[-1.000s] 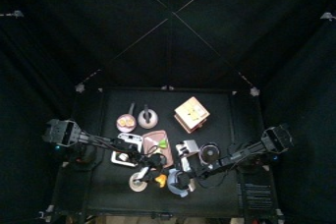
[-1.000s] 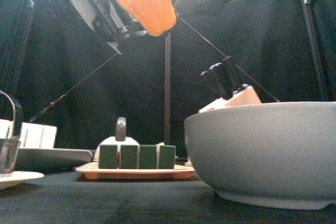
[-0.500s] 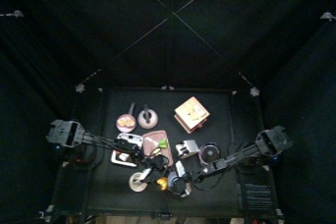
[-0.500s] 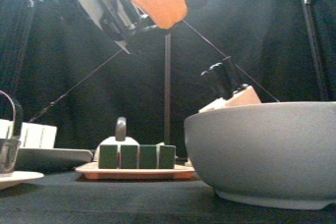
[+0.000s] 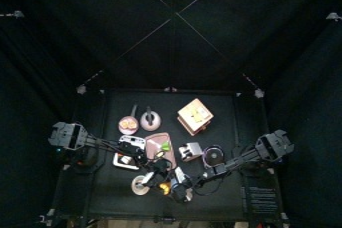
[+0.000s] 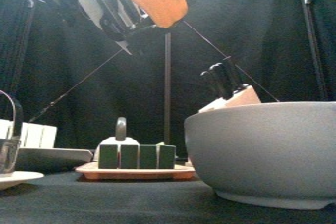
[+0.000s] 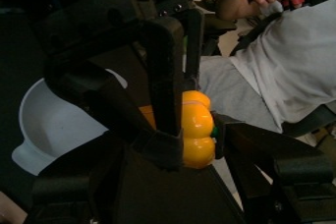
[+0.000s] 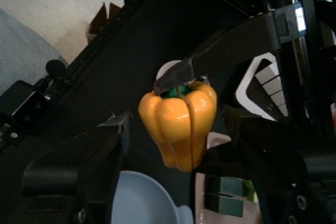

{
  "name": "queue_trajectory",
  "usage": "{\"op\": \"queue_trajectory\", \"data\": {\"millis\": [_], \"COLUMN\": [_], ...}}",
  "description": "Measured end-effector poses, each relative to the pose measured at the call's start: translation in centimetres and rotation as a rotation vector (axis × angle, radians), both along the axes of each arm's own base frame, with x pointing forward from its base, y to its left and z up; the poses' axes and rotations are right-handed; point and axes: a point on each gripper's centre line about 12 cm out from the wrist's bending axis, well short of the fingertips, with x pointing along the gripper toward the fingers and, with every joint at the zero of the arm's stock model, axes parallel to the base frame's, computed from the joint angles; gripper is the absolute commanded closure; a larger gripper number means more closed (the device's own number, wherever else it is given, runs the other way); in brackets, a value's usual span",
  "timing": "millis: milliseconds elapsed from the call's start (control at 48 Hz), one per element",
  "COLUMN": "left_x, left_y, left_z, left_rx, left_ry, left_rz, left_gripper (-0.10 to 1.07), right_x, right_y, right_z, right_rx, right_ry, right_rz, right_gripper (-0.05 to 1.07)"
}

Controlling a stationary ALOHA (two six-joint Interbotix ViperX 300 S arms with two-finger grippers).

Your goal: Hand over squash

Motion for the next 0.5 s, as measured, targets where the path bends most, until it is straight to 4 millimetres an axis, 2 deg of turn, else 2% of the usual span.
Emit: {"op": "queue_trajectory", "data": {"millis": [333, 500], "left_x": [-0.01, -0.03], "left_y": [0.0, 0.0], "left_z": [-0.02, -0.05], "left_rx": [0.002, 0.0], "left_ry": [0.0, 0.002], "left_rz": [-0.002, 0.0], "left_gripper": [0.14, 0.12], "right_x": [0.43, 0.46], "right_y": [0.1, 0.11], "right_z": [-0.34, -0.28], "right_rx": [0.002, 0.005], "right_ry": [0.005, 0.005], "right_rz": [0.001, 0.0], "right_gripper": [0.27, 0.29]}}
